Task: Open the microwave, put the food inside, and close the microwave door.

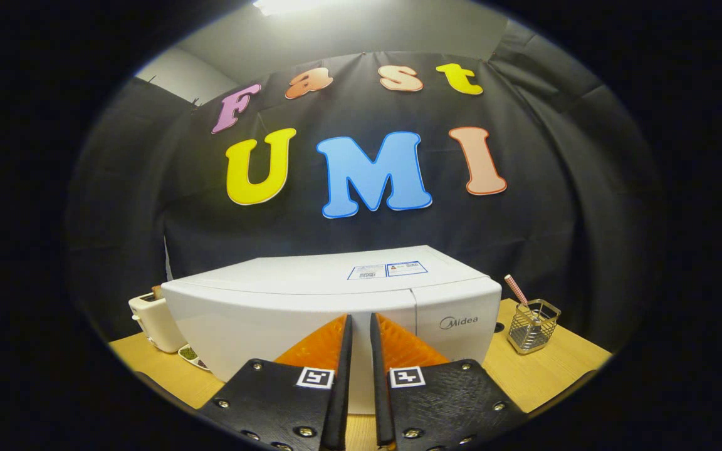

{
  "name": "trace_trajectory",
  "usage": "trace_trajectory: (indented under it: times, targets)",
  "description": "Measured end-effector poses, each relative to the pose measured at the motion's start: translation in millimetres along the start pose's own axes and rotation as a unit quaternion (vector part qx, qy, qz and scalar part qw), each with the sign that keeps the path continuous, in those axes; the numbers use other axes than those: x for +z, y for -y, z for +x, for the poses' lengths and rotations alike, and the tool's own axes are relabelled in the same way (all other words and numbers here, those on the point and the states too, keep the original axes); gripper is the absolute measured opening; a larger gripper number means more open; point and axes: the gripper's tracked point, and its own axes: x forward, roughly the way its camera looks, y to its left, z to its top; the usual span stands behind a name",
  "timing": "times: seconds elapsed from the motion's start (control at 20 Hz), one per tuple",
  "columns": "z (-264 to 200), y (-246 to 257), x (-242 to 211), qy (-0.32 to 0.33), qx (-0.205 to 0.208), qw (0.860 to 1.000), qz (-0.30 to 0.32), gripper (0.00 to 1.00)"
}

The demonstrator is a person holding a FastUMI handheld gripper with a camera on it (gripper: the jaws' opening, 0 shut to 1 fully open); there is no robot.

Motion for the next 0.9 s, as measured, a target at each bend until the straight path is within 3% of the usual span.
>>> trace_trajectory:
  times: [0.15,0.2,0.3,0.35,0.9]
  targets:
    - [-5.3,-5.7,-0.5,-0.007,0.011,1.000,0.019,0.18]
    - [-12.7,-9.8,-0.3,-0.009,0.023,0.999,0.028,0.23]
    - [-27.5,-18.0,4.5,-0.020,0.044,0.998,0.028,0.68]
    - [-37.2,-16.9,9.8,-0.022,0.043,0.999,0.022,0.99]
    - [-142.3,-6.4,173.7,0.049,0.032,0.998,-0.005,0.99]
